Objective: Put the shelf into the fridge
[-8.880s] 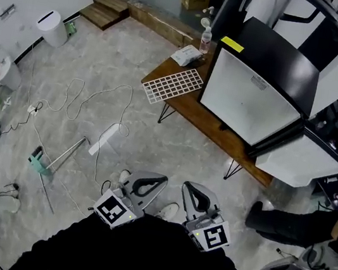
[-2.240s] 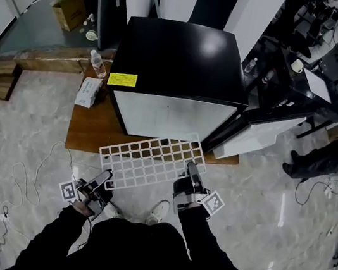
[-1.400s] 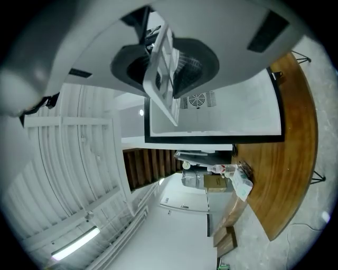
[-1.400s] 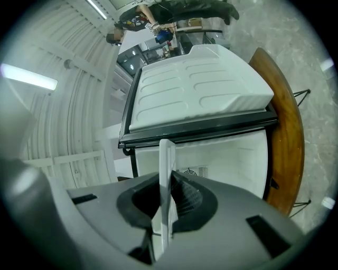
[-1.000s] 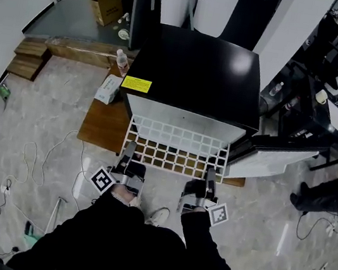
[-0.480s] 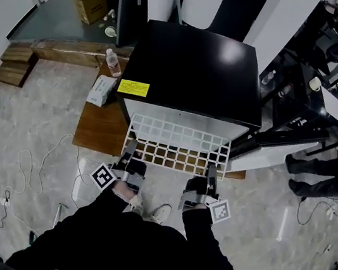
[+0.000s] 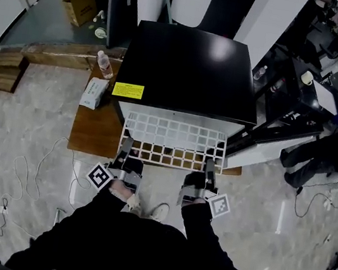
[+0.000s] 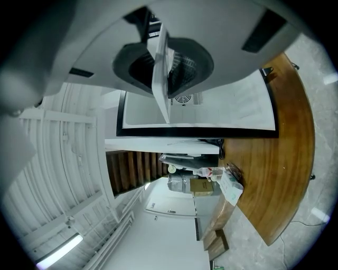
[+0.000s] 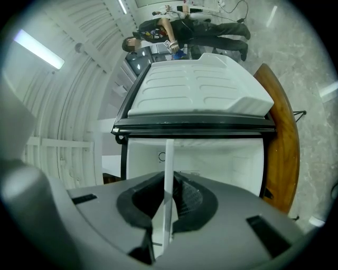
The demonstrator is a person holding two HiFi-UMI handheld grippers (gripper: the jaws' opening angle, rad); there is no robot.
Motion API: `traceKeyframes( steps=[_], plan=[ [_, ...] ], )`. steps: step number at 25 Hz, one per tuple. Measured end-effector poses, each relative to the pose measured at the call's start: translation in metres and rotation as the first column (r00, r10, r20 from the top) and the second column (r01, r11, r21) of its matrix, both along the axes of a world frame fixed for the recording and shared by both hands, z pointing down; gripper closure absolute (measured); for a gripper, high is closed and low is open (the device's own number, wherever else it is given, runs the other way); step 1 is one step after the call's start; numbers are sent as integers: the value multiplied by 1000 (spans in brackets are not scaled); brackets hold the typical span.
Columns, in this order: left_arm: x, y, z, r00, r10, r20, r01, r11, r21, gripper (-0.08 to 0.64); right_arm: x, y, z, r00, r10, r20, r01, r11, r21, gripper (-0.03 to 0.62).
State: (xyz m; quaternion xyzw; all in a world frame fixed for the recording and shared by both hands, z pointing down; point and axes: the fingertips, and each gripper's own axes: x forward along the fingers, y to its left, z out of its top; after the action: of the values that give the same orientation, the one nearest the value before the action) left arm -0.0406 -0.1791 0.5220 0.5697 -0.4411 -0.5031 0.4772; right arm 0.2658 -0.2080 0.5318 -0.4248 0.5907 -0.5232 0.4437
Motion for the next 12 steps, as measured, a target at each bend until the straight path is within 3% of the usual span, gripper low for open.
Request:
traceKeyframes(
  steps=[12],
  plan=[
    [1,-1,-3,1000,12,7,-12,1000,15,525,1,2,-5,1000,-5,-21,5,1000,-10,560]
  ],
)
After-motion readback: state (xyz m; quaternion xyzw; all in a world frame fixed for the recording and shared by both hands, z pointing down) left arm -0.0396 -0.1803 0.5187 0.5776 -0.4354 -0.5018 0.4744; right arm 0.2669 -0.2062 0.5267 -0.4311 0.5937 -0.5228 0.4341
